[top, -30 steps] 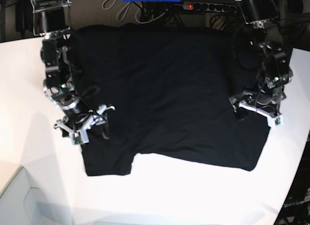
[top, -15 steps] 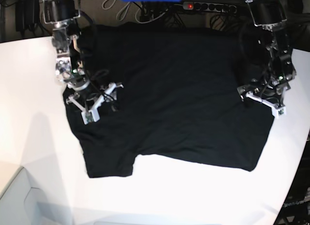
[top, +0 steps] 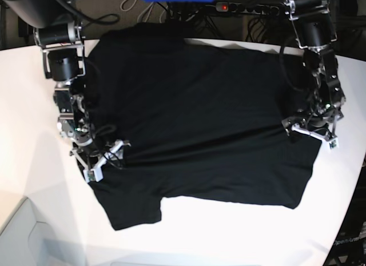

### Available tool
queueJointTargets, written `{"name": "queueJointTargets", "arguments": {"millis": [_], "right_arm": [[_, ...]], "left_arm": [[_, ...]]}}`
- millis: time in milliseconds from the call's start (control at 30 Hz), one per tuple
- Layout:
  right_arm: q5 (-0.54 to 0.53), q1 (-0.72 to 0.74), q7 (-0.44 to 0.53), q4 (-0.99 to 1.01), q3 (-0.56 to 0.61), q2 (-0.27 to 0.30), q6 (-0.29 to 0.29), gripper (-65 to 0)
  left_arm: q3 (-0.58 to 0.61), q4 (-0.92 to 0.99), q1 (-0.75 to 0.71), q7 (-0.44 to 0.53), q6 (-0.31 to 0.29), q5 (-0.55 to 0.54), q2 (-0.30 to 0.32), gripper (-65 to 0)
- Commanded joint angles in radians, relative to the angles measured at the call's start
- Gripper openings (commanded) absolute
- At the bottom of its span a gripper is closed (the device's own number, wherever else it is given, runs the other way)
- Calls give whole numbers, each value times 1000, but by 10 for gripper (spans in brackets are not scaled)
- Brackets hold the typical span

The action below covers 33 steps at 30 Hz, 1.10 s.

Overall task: Layout the t-shirt on the table in an organized manner, then fold the t-shirt properly
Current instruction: 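Grasp the shirt with both grippers and pull it to straighten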

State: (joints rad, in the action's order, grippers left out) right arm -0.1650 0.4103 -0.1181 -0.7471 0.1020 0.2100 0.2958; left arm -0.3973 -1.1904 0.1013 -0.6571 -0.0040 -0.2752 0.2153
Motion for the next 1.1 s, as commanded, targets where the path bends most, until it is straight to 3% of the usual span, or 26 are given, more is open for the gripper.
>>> {"name": "queueJointTargets", "arguments": {"millis": [0,133,400,600,800,933,1067], "right_arm": [[18,28,-58,34,-3,16,-31,-229],[18,108,-12,134,11,16,-31,-228],[18,218,116,257,218,16,-37,-225],[18,232,142,200,189,38,-39,-223],[17,118,54,-85,152,72,-39,-225],[17,-64,-101,-414,11,78,-39,-227],[17,-267,-271,-702,-89,41,-39,-228]], "left_arm": [[1,7,4,-72,-1,-31,-17,0],[2,-1,31,-74,-1,-31,-43,0],[-4,-82,24,-76,-1,-31,-61,0],[-9,-271,1,-220,-1,-31,-60,0],[-9,-454,-58,-272,-1,-31,-60,0],[-15,-533,-108,-272,-1,-31,-57,0],[-73,-558,-177,-272,-1,-31,-41,0]]}}
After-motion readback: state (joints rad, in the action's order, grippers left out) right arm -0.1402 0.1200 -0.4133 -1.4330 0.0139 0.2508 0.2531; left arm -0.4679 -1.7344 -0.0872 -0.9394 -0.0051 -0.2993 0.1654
